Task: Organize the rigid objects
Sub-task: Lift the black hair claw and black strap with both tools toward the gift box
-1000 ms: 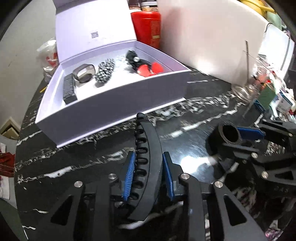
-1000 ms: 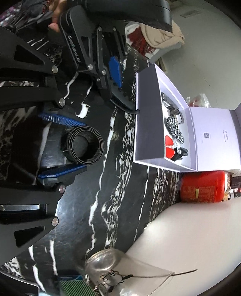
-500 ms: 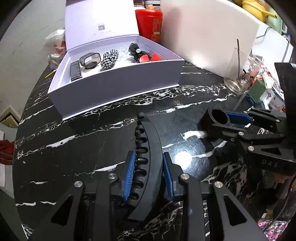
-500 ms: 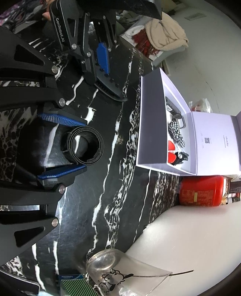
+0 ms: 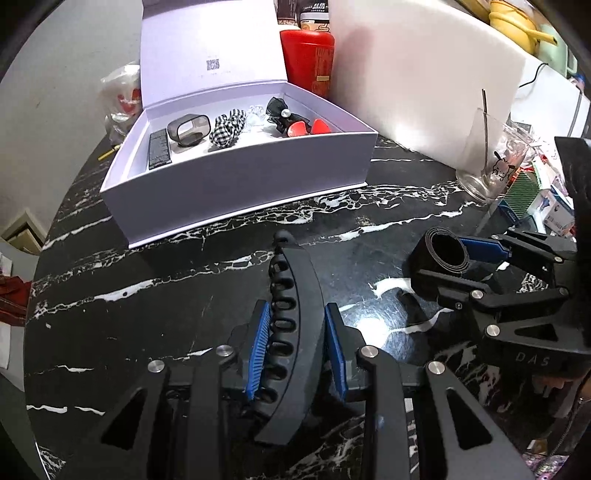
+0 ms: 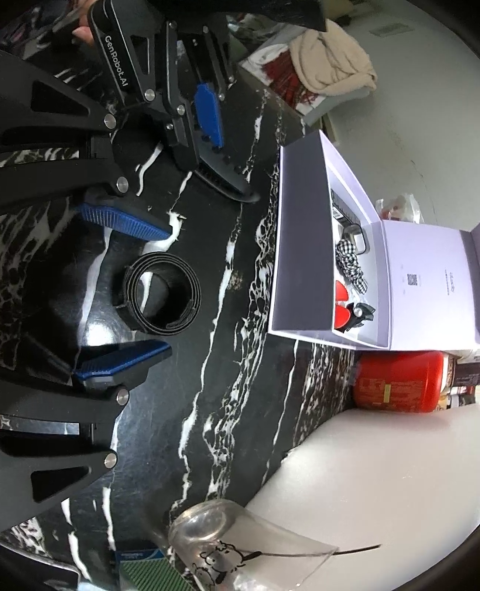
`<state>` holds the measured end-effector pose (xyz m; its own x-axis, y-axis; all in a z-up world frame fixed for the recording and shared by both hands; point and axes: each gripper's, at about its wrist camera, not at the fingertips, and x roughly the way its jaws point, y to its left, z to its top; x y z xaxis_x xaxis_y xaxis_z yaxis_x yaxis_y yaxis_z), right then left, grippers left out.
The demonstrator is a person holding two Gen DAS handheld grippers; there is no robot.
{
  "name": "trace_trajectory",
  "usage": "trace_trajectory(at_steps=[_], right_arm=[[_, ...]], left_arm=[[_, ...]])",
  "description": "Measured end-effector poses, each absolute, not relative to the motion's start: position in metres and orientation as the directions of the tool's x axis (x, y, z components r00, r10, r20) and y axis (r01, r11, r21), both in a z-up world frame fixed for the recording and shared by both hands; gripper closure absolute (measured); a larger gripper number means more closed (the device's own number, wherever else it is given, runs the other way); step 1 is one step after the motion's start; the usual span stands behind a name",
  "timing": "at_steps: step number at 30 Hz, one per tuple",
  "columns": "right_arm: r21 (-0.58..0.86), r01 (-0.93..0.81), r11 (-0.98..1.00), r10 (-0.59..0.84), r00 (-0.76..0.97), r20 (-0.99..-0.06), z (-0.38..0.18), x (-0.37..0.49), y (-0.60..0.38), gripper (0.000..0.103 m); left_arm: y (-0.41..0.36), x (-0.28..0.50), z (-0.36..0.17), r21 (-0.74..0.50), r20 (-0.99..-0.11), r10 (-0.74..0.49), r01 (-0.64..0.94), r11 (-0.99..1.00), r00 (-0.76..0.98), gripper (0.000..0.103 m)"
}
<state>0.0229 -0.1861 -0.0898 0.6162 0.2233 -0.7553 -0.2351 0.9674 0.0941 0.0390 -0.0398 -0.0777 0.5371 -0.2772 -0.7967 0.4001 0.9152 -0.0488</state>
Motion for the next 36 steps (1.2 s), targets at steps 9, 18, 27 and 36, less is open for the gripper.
trace_trajectory(at_steps=[9,18,27,36], right_arm=[[0.119,-0.254,0.96,0.255,0.615,-0.746,-0.089,0.022,-0.186,0.063],[0.118,-0.27,0.956,0.264,0.606,-0.75,-0.087,0.019,-0.183,0.063],[0.111,-0.285,0.952,0.268,0.604,-0.751,-0.082,0.012,-0.179,0.063],[0.101,-0.299,0.949,0.271,0.609,-0.745,-0.071,0.011,-0.177,0.063]], left_arm=[[-0.038,0.039,-0.077,-0.068,-0.788,-0.288,0.388,0.919,0.545,0.074],[-0.039,0.037,-0.074,-0.108,-0.797,-0.321,0.402,0.909,0.512,0.074],[-0.041,0.031,-0.063,-0.1,-0.786,-0.324,0.409,0.907,0.527,0.074],[-0.034,0.029,-0.058,-0.102,-0.784,-0.31,0.382,0.918,0.537,0.074]])
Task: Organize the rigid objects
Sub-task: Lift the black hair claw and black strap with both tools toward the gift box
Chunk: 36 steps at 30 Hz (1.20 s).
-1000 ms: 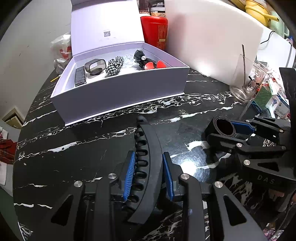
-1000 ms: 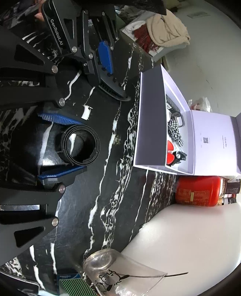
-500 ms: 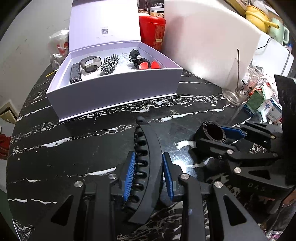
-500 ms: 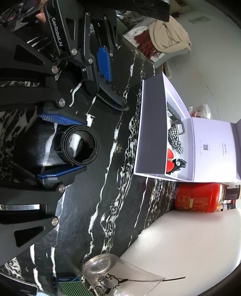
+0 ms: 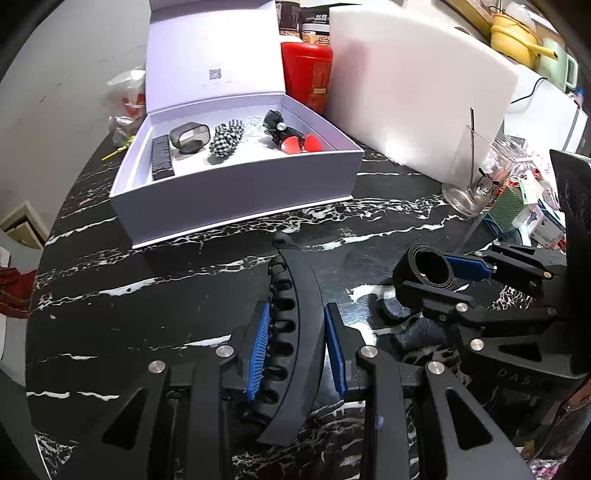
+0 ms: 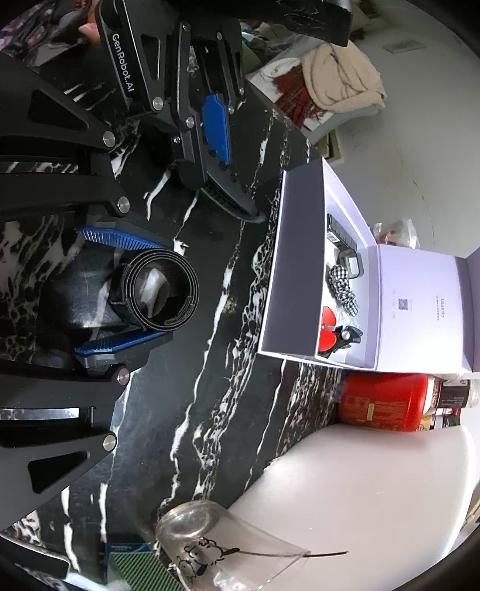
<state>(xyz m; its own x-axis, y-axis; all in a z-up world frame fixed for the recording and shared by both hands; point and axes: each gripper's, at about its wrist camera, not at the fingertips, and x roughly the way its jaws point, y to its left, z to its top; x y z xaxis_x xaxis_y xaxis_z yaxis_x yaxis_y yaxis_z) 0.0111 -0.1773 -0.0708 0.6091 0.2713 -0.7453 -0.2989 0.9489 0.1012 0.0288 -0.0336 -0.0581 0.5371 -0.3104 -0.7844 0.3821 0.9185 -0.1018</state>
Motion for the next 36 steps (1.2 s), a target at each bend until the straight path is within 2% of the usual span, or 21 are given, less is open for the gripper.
trace_trajectory(at_steps=[18,36], right_arm=[[0.091,-0.33,0.94,0.294,0.64,-0.71,-0.033,0.004,-0.17,0.063],[0.046,-0.368,0.929,0.303,0.683,-0.664,-0.002,0.022,-0.166,0.063]], left_arm=[[-0.02,0.02,-0.019,-0.09,-0.743,-0.287,0.335,0.938,0.605,0.074],[-0.024,0.034,0.017,-0.07,-0.683,-0.313,0.367,0.927,0.66,0.074]])
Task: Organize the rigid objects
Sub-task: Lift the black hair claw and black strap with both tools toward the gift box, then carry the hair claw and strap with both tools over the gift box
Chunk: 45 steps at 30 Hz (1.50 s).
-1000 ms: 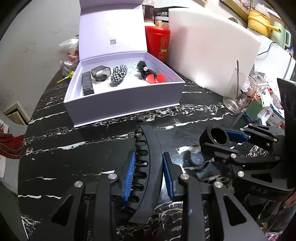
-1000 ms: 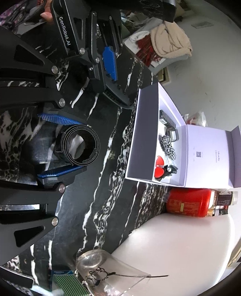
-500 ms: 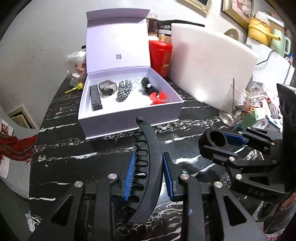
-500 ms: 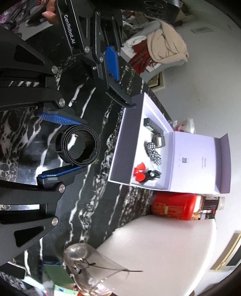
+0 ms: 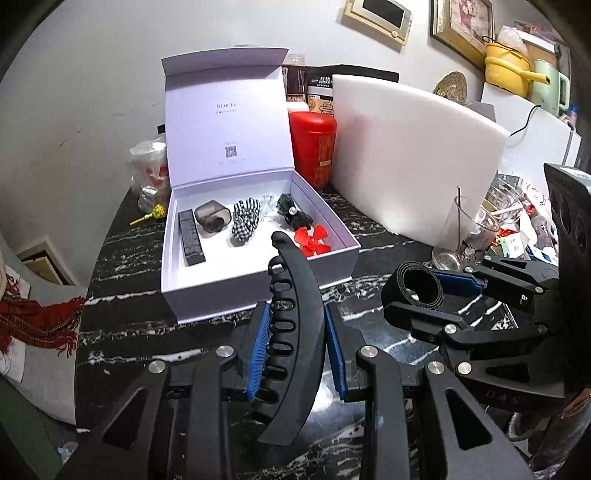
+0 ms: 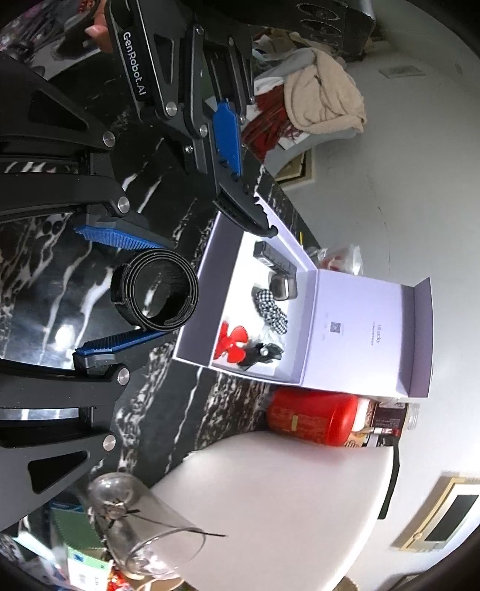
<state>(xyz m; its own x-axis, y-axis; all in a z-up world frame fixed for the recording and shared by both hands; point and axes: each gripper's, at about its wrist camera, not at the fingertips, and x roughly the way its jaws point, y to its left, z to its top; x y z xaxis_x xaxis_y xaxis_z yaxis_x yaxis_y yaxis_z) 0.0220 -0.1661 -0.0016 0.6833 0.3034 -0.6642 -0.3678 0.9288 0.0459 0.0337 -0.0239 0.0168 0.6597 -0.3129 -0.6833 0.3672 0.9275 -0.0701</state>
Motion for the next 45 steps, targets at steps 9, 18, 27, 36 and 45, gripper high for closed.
trace_trajectory(at_steps=[9,18,27,36,45], right_arm=[[0.047,-0.361,0.931,0.302,0.694,-0.653,0.004,0.041,-0.168,0.063],[0.055,-0.358,0.932,0.305,0.694,-0.653,0.004,0.067,-0.171,0.063],[0.053,-0.349,0.936,0.297,0.695,-0.655,0.004,0.096,-0.173,0.063],[0.034,-0.352,0.936,0.291,0.713,-0.637,0.011,0.131,-0.172,0.063],[0.012,-0.375,0.927,0.303,0.729,-0.614,0.022,0.164,-0.167,0.063]], left_arm=[[-0.019,0.057,0.021,-0.061,-0.678,-0.307,0.366,0.929,0.667,0.074],[-0.017,0.082,0.023,-0.065,-0.679,-0.303,0.356,0.932,0.669,0.074],[-0.013,0.115,0.021,-0.078,-0.68,-0.302,0.343,0.936,0.669,0.074],[-0.009,0.149,0.022,-0.063,-0.67,-0.287,0.333,0.941,0.684,0.074],[-0.006,0.183,0.026,-0.055,-0.658,-0.26,0.298,0.953,0.707,0.074]])
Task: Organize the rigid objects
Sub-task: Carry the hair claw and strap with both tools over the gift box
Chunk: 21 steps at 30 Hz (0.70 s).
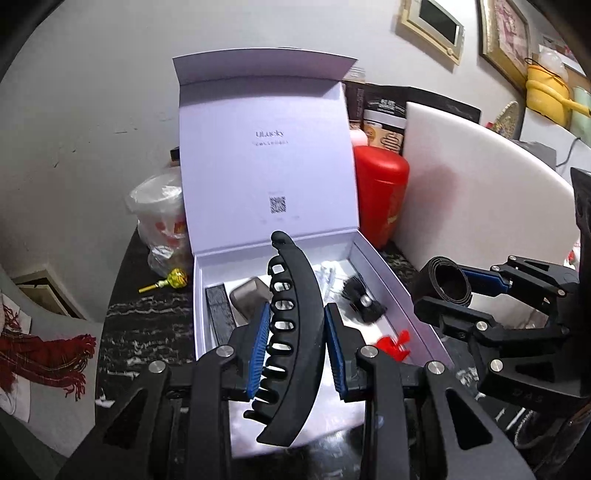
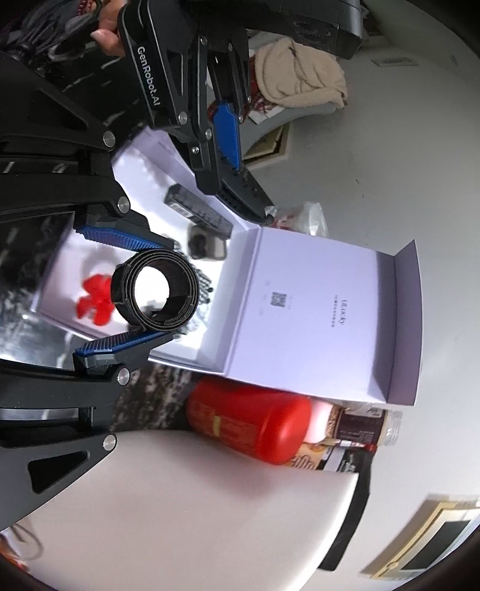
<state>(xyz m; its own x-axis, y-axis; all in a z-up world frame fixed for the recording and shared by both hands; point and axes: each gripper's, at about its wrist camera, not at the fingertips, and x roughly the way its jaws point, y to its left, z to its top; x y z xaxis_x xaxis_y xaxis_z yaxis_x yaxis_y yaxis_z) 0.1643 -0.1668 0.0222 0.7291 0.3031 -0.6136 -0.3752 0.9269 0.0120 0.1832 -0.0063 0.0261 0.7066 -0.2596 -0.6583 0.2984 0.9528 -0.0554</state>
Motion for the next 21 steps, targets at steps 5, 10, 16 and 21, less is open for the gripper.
trace_trajectory(at_steps=[5,10,16,21], right_arm=[[0.012,-0.376,0.926,0.308,0.738,-0.6,0.025,0.181,-0.164,0.063],[0.023,-0.38,0.925,0.319,0.74,-0.592,0.028,0.199,-0.16,0.063],[0.019,-0.381,0.924,0.322,0.752,-0.575,0.035,0.215,-0.155,0.063],[0.031,-0.381,0.924,0.329,0.752,-0.57,0.041,0.232,-0.154,0.063]], left_arm=[[-0.009,0.199,0.03,-0.063,-0.647,-0.253,0.28,0.958,0.719,0.074],[-0.012,0.216,0.033,-0.063,-0.638,-0.253,0.278,0.959,0.727,0.074],[-0.007,0.237,0.037,-0.069,-0.627,-0.244,0.259,0.963,0.74,0.074],[-0.008,0.25,0.042,-0.047,-0.615,-0.225,0.251,0.967,0.756,0.074]])
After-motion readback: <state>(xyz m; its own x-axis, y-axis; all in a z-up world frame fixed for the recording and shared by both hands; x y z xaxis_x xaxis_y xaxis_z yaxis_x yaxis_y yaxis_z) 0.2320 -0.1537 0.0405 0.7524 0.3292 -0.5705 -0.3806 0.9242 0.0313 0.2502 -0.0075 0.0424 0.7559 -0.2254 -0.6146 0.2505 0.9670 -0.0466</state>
